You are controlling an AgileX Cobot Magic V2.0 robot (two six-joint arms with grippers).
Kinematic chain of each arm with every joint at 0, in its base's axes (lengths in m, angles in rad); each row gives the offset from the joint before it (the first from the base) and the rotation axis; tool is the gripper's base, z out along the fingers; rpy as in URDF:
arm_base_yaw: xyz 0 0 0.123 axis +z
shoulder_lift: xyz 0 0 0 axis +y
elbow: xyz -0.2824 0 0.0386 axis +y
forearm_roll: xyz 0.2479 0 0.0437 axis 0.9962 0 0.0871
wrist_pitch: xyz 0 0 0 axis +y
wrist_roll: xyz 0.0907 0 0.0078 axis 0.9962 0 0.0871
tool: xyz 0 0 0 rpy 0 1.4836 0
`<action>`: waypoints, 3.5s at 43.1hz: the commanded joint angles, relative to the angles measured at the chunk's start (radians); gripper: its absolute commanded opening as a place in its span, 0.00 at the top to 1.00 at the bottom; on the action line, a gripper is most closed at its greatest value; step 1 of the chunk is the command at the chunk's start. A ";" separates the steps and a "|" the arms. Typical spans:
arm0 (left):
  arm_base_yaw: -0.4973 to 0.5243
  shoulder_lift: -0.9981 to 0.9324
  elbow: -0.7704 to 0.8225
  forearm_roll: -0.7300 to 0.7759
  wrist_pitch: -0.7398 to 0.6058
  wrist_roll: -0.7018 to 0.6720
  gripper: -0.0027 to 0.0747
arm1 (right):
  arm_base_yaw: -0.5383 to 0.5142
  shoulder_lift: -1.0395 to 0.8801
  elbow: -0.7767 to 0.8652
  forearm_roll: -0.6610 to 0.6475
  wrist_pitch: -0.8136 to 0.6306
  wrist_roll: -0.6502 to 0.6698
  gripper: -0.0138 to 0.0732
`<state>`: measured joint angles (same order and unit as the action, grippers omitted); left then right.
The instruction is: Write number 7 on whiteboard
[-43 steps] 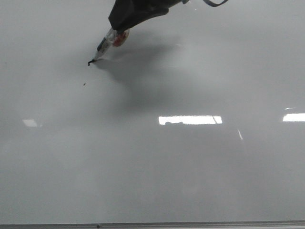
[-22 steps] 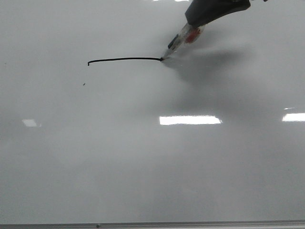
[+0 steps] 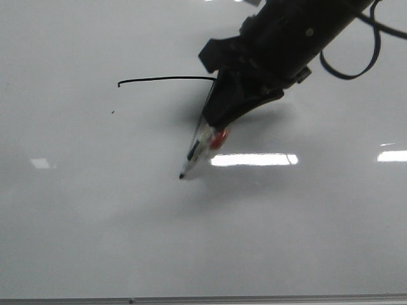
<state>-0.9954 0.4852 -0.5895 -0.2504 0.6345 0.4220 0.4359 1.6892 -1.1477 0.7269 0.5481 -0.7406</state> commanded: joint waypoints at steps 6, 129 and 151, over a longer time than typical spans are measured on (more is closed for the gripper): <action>-0.002 0.007 -0.027 -0.020 -0.069 -0.010 0.99 | 0.039 -0.038 -0.022 -0.004 -0.051 -0.029 0.91; 0.959 0.533 -0.081 0.013 -0.224 -0.121 0.98 | -0.324 -1.266 0.591 -0.286 -0.053 0.318 0.72; 1.122 0.715 -0.030 0.011 -0.581 -0.121 0.98 | -0.348 -1.347 0.742 -0.286 -0.161 0.318 0.92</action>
<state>0.1265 1.1572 -0.5962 -0.2248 0.1775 0.3096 0.0950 0.3365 -0.3817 0.4314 0.4689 -0.4239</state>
